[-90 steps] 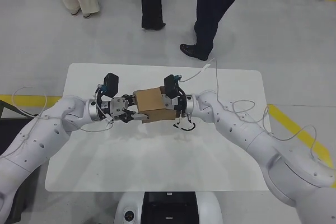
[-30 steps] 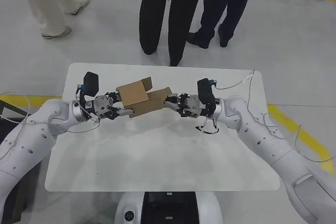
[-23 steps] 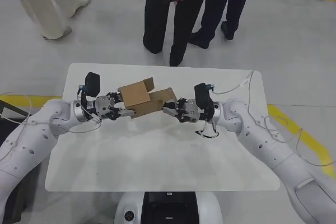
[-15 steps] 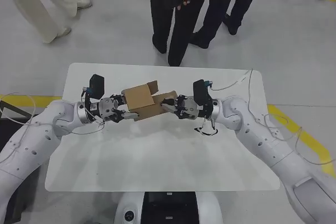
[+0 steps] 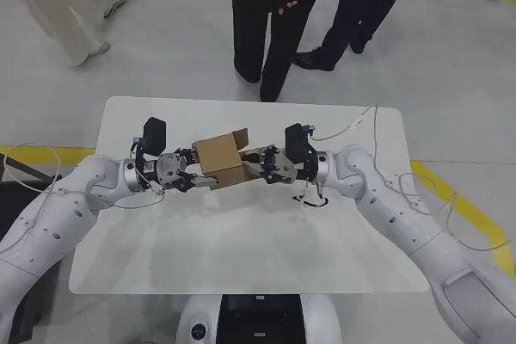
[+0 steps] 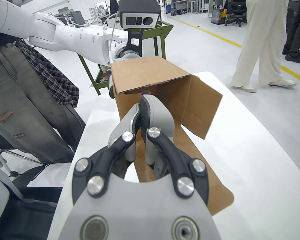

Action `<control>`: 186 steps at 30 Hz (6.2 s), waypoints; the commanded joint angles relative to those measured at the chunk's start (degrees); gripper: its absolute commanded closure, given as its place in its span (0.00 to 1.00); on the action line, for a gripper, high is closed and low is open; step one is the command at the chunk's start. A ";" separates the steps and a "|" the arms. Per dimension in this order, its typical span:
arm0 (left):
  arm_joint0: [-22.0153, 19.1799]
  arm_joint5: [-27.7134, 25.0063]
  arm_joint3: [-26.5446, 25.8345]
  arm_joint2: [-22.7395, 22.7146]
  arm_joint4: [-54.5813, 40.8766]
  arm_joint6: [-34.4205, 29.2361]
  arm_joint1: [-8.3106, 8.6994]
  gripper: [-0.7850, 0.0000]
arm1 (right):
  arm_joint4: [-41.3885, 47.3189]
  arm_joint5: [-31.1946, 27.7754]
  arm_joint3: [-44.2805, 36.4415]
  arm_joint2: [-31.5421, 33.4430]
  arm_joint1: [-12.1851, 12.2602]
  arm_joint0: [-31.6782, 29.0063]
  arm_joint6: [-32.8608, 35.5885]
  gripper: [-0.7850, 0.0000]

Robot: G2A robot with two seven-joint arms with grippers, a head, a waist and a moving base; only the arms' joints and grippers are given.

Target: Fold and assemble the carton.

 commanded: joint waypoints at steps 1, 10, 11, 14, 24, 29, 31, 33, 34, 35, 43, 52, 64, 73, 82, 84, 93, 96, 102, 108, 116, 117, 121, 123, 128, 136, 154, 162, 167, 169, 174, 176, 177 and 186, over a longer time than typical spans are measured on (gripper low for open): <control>-0.04 0.00 -0.01 0.06 0.07 -0.03 -0.05 0.47 | -0.14 -0.24 -0.16 -0.06 -0.29 -0.01 0.20 1.00; 0.11 0.00 0.13 0.08 0.35 0.20 -0.10 0.46 | -1.52 0.04 0.41 1.92 -0.79 -0.63 0.14 1.00; 0.15 0.00 0.12 0.05 0.40 0.25 -0.08 0.47 | -1.69 0.08 0.45 2.30 -0.75 -0.77 0.14 1.00; 0.29 0.00 -0.02 0.00 0.54 0.31 -0.04 0.47 | -2.25 0.51 0.41 3.37 -0.65 -1.25 0.36 1.00; 0.50 0.00 -0.49 -0.07 0.60 0.21 0.20 0.47 | -3.40 3.25 1.64 7.24 -0.37 -1.80 1.30 1.00; 0.85 0.00 -0.76 -0.16 0.88 0.37 0.38 0.48 | -4.20 5.09 1.83 8.44 -0.53 -1.62 1.74 1.00; 1.06 0.00 -1.05 -0.05 0.95 0.35 0.43 0.48 | -4.54 7.04 2.06 8.69 -0.74 -1.50 2.04 1.00; 1.16 0.00 -1.32 0.04 1.02 0.30 0.47 0.48 | -4.64 8.68 2.21 8.68 -1.04 -1.41 2.21 1.00; 1.22 0.00 -1.53 0.12 1.11 0.25 0.49 0.47 | -4.75 9.62 2.46 8.65 -1.20 -1.36 2.36 1.00; 1.25 0.00 -1.65 0.18 1.16 0.25 0.50 0.47 | -4.75 10.26 2.62 8.53 -1.39 -1.31 2.45 1.00; 1.35 0.00 -1.99 0.47 1.43 0.34 0.64 0.47 | -4.44 9.72 4.46 6.86 -2.94 0.09 3.72 1.00; 1.15 0.00 -1.31 0.44 1.44 0.92 0.85 0.47 | -5.84 6.97 4.33 6.42 -3.66 0.46 4.97 1.00; 1.22 0.00 -0.88 0.02 1.62 1.66 1.25 0.47 | -7.19 6.02 -0.58 8.08 -3.33 -1.85 7.88 1.00; 0.68 0.00 -0.83 0.14 1.38 1.21 1.26 0.46 | -7.05 5.68 -2.86 7.56 -3.80 -2.47 10.67 1.00; -0.07 0.00 -0.60 0.51 0.99 0.63 1.25 0.45 | -6.79 5.77 -2.11 8.37 -4.25 -1.66 11.09 1.00; -0.28 0.00 -0.17 0.62 0.86 0.31 1.23 0.45 | -6.87 5.75 -1.99 9.20 -4.07 -1.79 11.25 1.00; -0.88 0.00 1.00 1.01 0.34 -0.36 1.15 0.45 | -2.46 5.53 -1.26 14.08 -2.70 -4.31 14.73 1.00; -0.84 0.00 1.15 0.85 0.35 -0.16 1.27 0.44 | 1.56 5.72 -0.75 15.99 -2.12 -5.88 17.13 1.00; -0.30 0.00 0.87 0.51 1.01 0.67 1.58 0.44 | 15.47 8.35 -0.05 19.01 -1.16 -8.06 26.97 1.00; 0.19 0.00 0.48 0.31 2.05 1.57 1.88 0.44 | 28.88 12.21 0.76 21.43 -0.19 -9.43 37.25 1.00; 0.68 0.00 -0.38 0.34 3.42 2.81 2.22 0.43 | 40.53 18.65 2.87 20.80 0.40 -8.37 54.92 0.86; 0.71 0.00 -0.45 0.40 3.54 2.90 2.25 0.43 | 41.47 19.23 3.27 20.63 0.39 -8.07 56.20 0.80; 0.75 0.00 -0.77 0.68 3.93 3.21 2.32 0.42 | 45.54 20.42 5.03 19.11 0.15 -6.71 62.83 0.05; 0.72 0.00 -0.89 0.80 4.00 3.35 2.35 0.43 | 45.87 20.36 5.17 19.08 0.13 -6.60 63.06 0.00; 0.63 0.00 -1.13 1.01 4.27 3.46 2.39 0.42 | 45.87 20.36 5.17 19.08 0.13 -6.60 63.06 0.00; 0.64 0.00 -1.66 1.08 4.43 3.54 2.40 0.42 | 49.02 20.17 4.18 19.04 -0.05 -7.89 61.90 0.00; 1.26 0.00 -2.62 0.20 4.68 3.41 2.34 0.43 | 87.79 37.53 18.59 18.28 -1.67 -3.28 92.03 0.02; 1.97 0.00 -3.45 -0.71 4.99 3.36 2.30 0.42 | 88.19 39.07 27.07 14.76 -3.97 0.11 92.35 0.34; 2.35 0.00 -3.82 -1.12 5.17 3.05 2.18 0.42 | 87.52 38.49 29.88 13.72 -4.90 1.17 91.73 0.36; 2.49 0.00 -3.87 -1.28 5.21 2.98 2.13 0.43 | 87.68 38.75 30.82 13.40 -5.25 1.32 91.94 0.36; 2.80 0.00 -3.99 -1.61 5.34 2.92 2.00 0.42 | 87.73 38.87 31.24 12.12 -6.31 1.60 93.32 0.38; 2.90 0.00 -4.00 -1.72 5.39 2.89 1.95 0.42 | 87.99 38.69 31.29 11.77 -6.72 1.62 93.45 0.40; 2.96 0.00 -3.98 -1.77 5.35 2.95 1.92 0.42 | 88.11 38.58 31.29 11.59 -6.93 1.59 93.58 0.43; 3.20 0.00 -3.69 -2.00 5.52 2.55 1.61 0.42 | 90.04 36.68 31.09 11.56 -8.10 1.60 95.15 0.48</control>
